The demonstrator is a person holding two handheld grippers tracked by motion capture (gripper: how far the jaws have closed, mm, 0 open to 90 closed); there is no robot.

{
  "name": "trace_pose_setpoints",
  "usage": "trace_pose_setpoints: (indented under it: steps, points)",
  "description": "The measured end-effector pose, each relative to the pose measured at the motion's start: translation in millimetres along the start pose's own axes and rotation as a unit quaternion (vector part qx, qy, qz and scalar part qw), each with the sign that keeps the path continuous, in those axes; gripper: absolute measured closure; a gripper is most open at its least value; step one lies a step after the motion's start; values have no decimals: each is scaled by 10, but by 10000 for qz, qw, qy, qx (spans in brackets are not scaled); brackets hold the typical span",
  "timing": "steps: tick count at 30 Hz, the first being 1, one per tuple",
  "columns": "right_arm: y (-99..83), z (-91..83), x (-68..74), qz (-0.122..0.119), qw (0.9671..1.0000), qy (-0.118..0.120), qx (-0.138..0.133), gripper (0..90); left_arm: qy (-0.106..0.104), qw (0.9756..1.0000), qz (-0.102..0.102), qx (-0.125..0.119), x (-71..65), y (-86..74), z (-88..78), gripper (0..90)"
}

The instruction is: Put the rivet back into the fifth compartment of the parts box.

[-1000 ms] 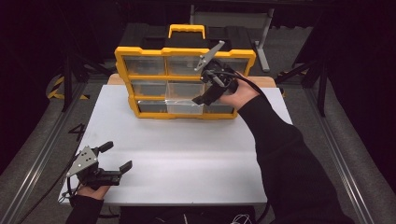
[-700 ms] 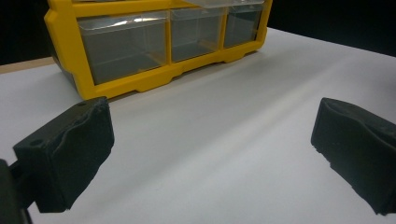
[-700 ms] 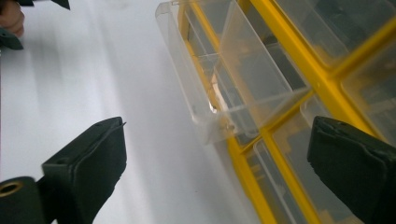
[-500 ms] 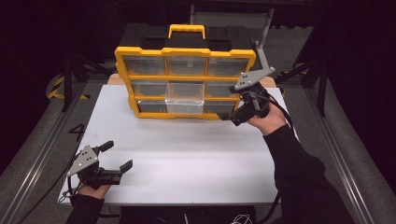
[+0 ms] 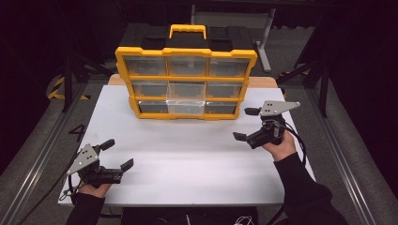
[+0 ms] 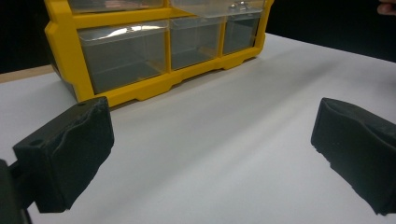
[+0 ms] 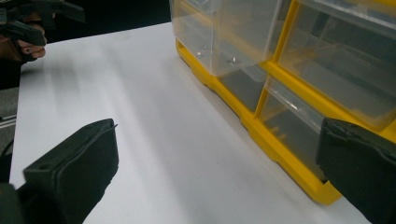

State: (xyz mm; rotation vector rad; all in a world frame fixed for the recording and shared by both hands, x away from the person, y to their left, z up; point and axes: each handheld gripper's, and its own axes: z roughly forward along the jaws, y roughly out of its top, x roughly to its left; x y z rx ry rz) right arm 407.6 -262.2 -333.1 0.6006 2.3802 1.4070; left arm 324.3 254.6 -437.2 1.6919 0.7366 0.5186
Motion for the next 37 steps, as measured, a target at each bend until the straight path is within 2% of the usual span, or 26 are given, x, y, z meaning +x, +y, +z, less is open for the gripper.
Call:
trace_pose_setpoints:
  steps: [4,8,13,17,25,28,31,37]
  points:
    - [-180,-28,45,93,9997,-44,-212,0,-18,10000,-5,-24,5,7,4,1]
    - [-343,-55,102,39,9984,-163,-547,0,-33,10000,6,-39,8,22,2,1]
    - [-582,-97,157,31,9946,-495,-912,0,-69,9999,8,-89,16,54,8,1]
    - [-749,-127,187,89,9924,-713,-996,0,-84,9999,23,-101,37,89,-11,1]
    - [-1050,-142,203,338,9910,-634,-1129,0,-95,9999,-8,-125,79,102,-29,1]
    - [-1138,-164,202,466,9891,-661,-1235,0,-69,9999,0,-134,80,86,-21,2]
    - [-1171,-193,189,497,9869,-784,-1323,0,-59,9999,-19,-139,87,69,-12,1]
    - [-1176,-161,195,469,9883,-763,-1237,0,-52,9999,-7,-147,103,57,-18,1]
